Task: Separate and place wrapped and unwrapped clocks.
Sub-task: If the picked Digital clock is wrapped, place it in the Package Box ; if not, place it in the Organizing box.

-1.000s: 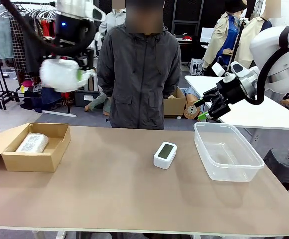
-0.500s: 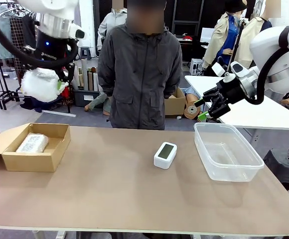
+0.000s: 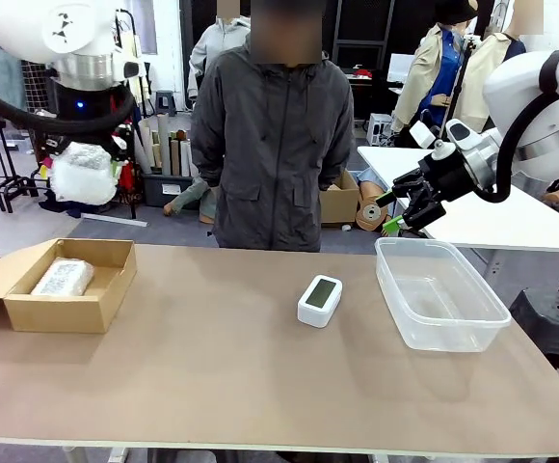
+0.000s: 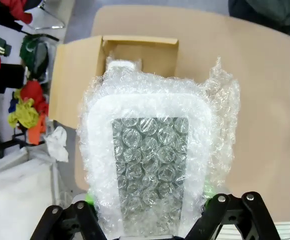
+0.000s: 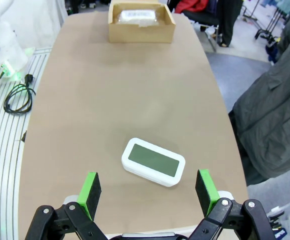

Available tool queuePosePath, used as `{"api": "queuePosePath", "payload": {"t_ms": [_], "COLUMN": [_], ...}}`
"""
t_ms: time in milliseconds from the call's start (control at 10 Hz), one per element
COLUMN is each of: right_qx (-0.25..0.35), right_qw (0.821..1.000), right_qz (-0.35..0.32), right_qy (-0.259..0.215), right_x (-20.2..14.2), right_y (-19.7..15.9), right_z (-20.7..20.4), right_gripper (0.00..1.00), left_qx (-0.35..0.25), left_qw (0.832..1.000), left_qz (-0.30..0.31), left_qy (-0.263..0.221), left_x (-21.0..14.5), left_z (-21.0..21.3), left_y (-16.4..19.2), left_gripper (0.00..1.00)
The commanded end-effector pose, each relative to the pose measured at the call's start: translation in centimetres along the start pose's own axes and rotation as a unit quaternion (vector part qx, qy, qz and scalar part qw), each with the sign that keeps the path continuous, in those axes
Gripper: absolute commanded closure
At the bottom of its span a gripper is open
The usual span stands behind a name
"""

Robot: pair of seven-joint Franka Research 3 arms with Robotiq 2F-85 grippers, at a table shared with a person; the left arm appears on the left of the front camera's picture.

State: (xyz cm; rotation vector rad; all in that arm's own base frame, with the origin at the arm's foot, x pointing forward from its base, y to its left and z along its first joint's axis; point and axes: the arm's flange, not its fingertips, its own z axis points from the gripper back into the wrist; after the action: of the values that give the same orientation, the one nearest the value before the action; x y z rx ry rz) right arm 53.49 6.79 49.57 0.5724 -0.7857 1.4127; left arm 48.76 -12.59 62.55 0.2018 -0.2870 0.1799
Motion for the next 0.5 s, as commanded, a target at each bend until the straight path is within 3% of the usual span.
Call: {"api": "queuePosePath", "payload": {"t_ms": [0,300,400], "right_qx": [-0.004,-0.004,-0.004], "right_qw": [1.0,1.0,1.0], "right_qz": [0.004,0.004,0.004], "right_qy": [0.002,0.002,0.002], "right_x": [0.1,0.1,0.1], "right_y": [0.0,0.0,0.0], "right_z": [0.2,0.2,0.2], "right_gripper": [0.0,0.0,0.0], "left_qx": [0.016,0.008,0.032], "left_qw": [0.999,1.0,0.999], "left_qz": [-0.029,-0.019,-0.011], "left_qy": [0.01,0.013,0.023], "left_x": [0.2,-0.5,0.2], "left_z": [0.9,0.2,-1.3], "left_y": [-0.5,-1.1,0.0], "left_gripper": [1.0,1.0,1.0]}}
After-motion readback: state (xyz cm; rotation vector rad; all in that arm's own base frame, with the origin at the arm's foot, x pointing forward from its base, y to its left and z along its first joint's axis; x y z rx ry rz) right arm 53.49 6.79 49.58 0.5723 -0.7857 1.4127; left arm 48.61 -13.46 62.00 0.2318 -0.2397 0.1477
